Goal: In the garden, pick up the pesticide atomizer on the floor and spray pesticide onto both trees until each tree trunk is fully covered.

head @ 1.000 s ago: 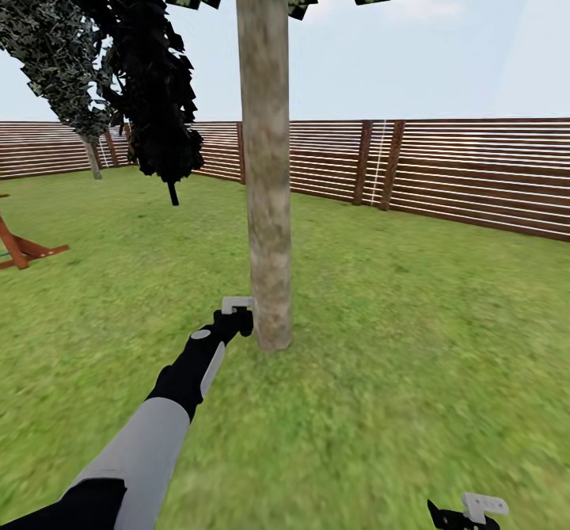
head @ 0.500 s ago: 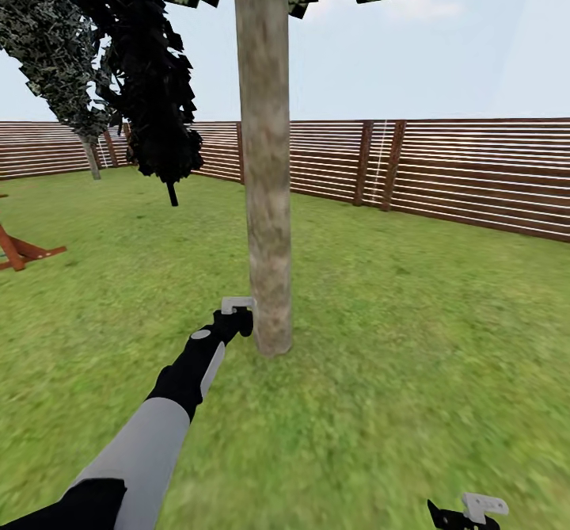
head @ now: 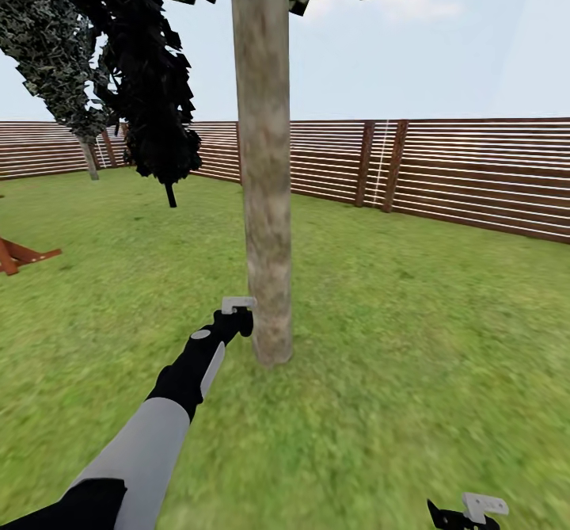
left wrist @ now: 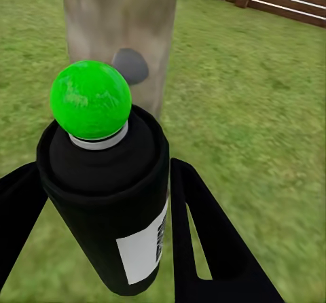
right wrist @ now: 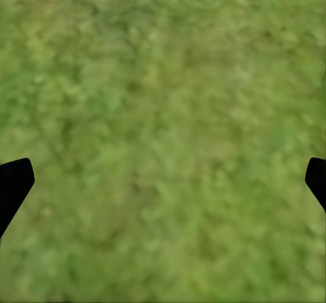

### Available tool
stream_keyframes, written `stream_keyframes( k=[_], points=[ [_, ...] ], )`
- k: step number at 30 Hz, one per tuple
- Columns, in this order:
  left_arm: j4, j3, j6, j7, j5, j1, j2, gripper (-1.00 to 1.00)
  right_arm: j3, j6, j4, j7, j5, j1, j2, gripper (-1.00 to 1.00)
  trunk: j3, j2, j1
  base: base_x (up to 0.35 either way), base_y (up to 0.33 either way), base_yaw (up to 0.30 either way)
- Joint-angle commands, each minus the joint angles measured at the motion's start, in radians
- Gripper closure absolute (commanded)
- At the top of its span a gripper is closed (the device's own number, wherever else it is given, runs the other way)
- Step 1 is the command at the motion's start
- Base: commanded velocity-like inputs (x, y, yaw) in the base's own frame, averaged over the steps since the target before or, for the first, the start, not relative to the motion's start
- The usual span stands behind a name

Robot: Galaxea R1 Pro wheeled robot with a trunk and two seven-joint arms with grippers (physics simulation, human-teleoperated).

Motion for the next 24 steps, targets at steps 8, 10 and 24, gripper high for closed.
stream_keyframes(
  k=[8,10,24],
  points=[
    [0.0,0.0,0.0,0.001,0.0,0.0,0.0,1.0,0.0,0.0,0.0,0.0,0.0,0.0,0.0,-1.0,0.0,0.0,0.0,0.131,0.003,0.0],
    [0.0,0.0,0.0,0.001,0.0,0.0,0.0,1.0,0.0,0.0,0.0,0.0,0.0,0.0,0.0,-1.0,0.0,0.0,0.0,0.193,0.099,0.0],
    [0.002,0.0,-0.001,0.001,0.001,0.0,0.0,1.0,0.0,0.0,0.0,0.0,0.0,0.0,0.0,-1.0,0.0,0.0,0.0,0.085,0.063,0.0]
  ],
)
